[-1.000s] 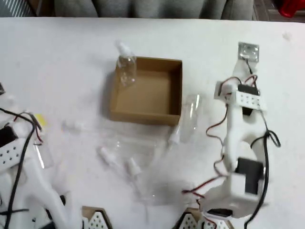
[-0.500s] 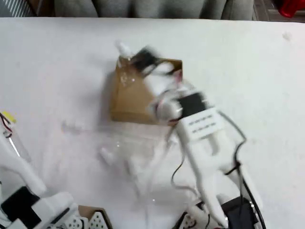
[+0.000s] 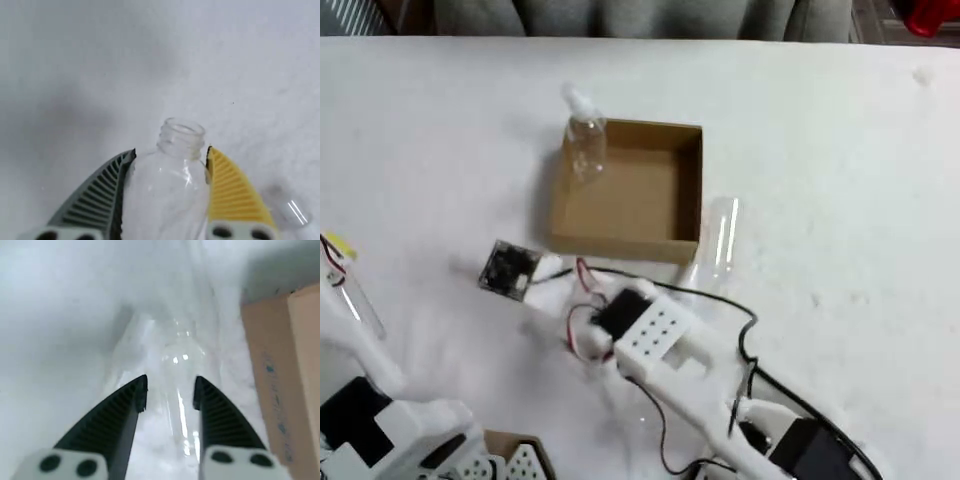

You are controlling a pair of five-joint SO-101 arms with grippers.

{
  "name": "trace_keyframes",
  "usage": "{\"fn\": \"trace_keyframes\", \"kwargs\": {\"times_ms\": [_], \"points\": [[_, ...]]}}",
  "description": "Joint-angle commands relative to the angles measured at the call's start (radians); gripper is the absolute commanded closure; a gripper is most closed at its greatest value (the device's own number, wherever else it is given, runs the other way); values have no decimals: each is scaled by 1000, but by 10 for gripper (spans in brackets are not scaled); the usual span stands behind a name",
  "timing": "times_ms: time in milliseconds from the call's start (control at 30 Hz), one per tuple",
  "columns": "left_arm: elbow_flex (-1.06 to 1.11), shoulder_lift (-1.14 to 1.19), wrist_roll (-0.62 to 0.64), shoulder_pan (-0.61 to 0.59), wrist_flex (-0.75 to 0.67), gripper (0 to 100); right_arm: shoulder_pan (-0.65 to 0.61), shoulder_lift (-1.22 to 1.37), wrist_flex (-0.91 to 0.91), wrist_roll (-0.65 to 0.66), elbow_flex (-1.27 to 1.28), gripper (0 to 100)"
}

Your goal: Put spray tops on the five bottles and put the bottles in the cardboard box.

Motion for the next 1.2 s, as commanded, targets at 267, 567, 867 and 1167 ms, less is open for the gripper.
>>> {"fn": "trace_keyframes", "kwargs": {"times_ms": [267, 567, 867, 1167], "points": [[-72, -12, 14, -1, -15, 976, -137, 41, -73, -123, -15, 830], [-72, -12, 11, 48, -9, 976, -104, 260, -99, -140, -120, 863], [-74, -15, 11, 59, -9, 976, -90, 381, -101, -169, -192, 800], [-80, -16, 9, 125, 20, 976, -82, 386, -41, -160, -233, 956]]}}
